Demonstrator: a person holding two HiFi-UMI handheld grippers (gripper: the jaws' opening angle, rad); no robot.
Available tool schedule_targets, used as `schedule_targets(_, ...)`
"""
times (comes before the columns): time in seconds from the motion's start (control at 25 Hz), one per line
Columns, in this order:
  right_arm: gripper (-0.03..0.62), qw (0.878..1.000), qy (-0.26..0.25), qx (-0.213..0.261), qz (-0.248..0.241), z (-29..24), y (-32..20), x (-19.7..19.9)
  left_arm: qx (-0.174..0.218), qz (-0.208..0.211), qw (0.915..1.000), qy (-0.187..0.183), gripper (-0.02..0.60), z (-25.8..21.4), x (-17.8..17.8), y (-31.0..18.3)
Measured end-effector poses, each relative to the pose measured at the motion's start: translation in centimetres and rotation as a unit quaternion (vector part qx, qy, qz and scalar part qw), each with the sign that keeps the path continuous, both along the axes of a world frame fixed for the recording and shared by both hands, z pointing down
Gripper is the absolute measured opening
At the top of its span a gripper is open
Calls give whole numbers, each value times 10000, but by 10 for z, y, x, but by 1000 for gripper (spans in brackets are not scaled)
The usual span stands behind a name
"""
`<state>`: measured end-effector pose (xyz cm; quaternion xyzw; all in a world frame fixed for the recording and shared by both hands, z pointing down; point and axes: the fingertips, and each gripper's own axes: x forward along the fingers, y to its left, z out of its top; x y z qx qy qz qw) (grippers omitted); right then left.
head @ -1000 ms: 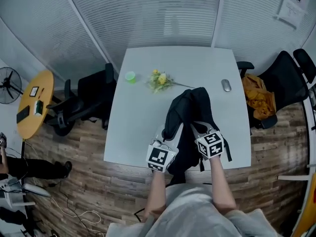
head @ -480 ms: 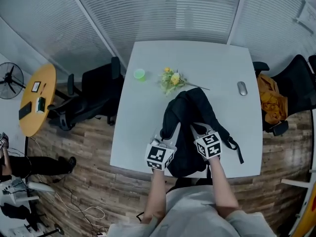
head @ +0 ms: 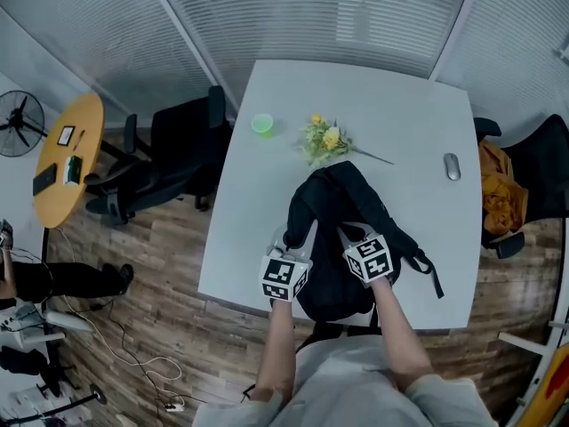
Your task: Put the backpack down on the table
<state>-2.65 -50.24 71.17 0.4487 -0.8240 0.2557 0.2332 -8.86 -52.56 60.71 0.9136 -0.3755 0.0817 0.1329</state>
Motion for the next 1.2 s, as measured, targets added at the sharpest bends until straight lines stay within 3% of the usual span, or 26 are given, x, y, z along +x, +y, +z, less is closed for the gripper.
schedule_targets(0.6,-2,9980,288,-528,-211,72,-11,-16,-673,-275,9964,-443,46,85,-32,-29)
schedule_targets(1.2,-2,9949,302,-934,-216,104,-17,-19,-1764,-695,9788,-776,61,178,-67,-48)
